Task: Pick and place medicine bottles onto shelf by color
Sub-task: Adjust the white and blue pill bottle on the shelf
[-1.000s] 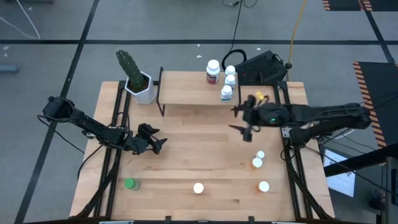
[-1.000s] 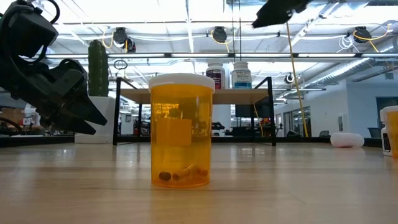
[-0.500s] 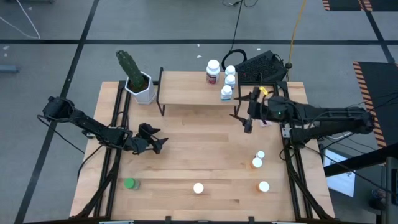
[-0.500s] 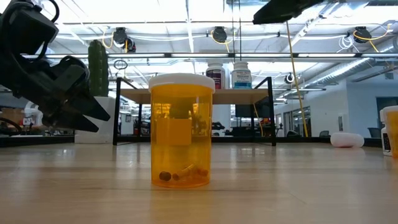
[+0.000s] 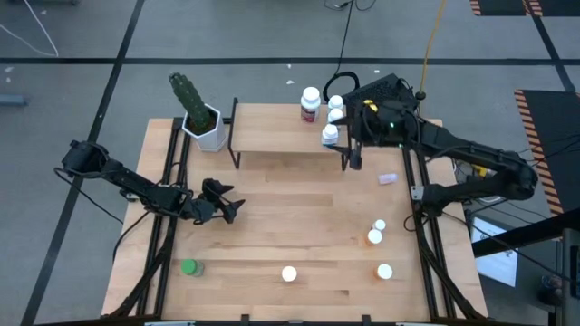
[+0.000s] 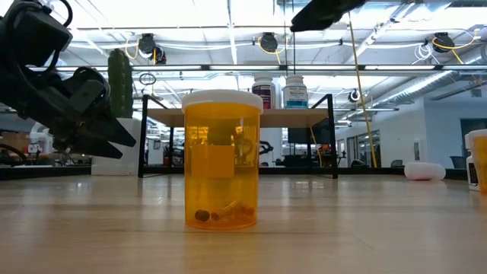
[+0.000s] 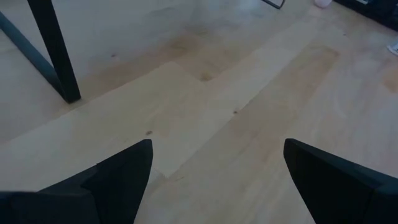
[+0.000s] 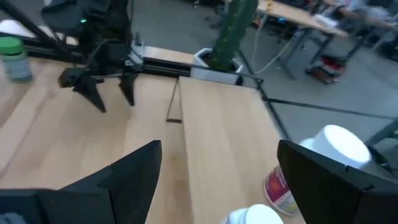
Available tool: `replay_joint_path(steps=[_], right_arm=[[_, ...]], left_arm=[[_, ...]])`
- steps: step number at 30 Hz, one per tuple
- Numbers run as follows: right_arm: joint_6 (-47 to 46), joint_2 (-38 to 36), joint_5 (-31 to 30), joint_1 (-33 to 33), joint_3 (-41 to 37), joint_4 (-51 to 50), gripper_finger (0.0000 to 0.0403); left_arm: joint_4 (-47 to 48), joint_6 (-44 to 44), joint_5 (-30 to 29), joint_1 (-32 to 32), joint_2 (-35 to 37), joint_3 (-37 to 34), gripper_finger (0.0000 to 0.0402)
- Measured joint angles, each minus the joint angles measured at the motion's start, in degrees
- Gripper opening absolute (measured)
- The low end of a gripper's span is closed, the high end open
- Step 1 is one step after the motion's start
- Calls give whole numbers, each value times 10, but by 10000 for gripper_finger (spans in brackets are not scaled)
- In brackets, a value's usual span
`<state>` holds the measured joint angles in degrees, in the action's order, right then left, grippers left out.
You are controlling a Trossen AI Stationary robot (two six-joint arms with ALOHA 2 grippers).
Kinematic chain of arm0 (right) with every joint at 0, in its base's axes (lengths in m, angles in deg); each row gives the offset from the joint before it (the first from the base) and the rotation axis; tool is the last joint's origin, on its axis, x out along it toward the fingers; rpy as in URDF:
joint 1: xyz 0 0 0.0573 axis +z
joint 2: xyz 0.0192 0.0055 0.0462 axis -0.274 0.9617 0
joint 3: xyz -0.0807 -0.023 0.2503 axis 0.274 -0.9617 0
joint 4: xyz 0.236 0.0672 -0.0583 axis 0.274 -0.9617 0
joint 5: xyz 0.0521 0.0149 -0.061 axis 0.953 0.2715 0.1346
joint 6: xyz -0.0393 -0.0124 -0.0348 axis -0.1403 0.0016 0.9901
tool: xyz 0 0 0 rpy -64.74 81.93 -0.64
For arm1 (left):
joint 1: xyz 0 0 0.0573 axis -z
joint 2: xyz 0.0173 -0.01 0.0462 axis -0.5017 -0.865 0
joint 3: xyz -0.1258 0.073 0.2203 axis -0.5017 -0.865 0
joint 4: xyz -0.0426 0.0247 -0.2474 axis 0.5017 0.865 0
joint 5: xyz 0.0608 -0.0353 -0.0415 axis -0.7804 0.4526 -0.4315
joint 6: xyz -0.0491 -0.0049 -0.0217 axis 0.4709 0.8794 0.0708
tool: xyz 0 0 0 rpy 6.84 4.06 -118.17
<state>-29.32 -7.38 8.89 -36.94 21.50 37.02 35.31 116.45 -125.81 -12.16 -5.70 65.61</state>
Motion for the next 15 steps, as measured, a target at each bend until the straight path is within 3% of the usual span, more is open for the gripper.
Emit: replay_joint_path(steps=[5, 15], right_arm=[[7, 46, 85, -44, 57, -42, 312], [22, 101, 127, -112, 116, -66, 312]], left_arm=[[0, -1, -1, 0, 0, 0, 365], [0, -2, -2, 0, 0, 0, 365]])
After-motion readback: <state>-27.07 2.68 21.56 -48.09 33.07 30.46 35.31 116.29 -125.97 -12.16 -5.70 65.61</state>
